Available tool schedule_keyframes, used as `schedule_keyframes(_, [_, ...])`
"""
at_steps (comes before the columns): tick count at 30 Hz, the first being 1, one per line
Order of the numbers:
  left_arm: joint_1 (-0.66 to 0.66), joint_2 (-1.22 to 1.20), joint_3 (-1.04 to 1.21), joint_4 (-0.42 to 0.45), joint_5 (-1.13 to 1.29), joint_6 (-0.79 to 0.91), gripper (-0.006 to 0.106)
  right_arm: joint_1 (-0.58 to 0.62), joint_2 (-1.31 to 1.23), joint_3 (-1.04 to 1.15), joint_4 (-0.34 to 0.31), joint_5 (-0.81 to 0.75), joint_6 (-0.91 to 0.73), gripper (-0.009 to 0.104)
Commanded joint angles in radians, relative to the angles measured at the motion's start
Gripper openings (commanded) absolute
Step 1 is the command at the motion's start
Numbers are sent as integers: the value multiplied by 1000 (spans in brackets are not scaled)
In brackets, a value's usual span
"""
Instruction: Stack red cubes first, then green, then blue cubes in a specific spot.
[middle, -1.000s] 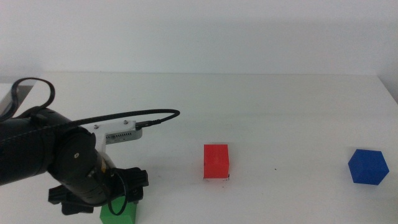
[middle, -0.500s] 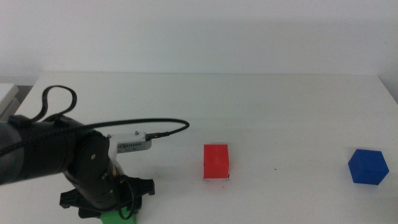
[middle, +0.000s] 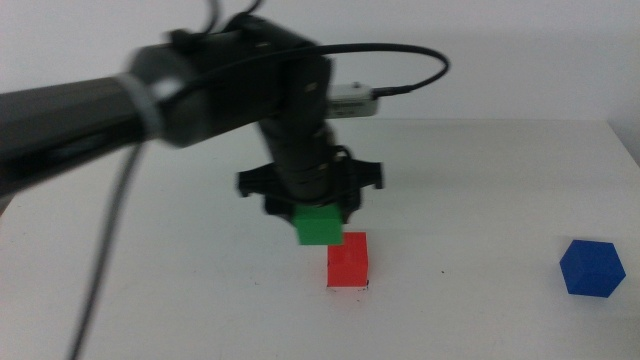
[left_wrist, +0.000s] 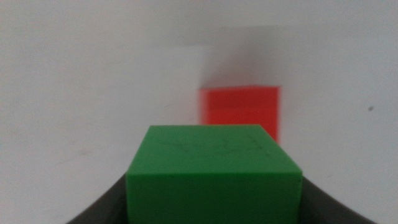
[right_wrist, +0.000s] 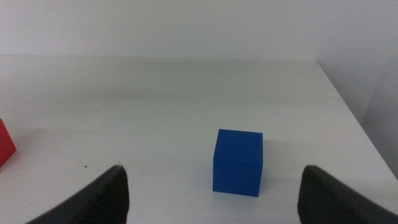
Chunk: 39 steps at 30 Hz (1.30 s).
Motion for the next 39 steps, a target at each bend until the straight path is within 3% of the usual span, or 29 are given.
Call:
schedule_keyframes(1, [-13,74,-94,-33,57,6,23,-8,-5,4,-10,-14,-7,92])
schedule_keyframes(28, [-18,225,-163,-73,5,32,30,-8,-5,4,-10,-14,-7,92])
schedule_keyframes(30, [-18,230,-163,-65,8,32,39,-8,-5,4,-10,-14,-7,92])
schedule_keyframes(32, [-18,235,-163,-68,8,32,66,-8,-5,4,-10,-14,-7,92])
schedule_keyframes(36, [-18,230,-163,-68,12,32,91,-8,-5,4,-10,-14,-7,92])
schedule_keyframes(39, [-1,190,-165,-80,28,100,94,-8,-5,4,-10,-14,-7,92])
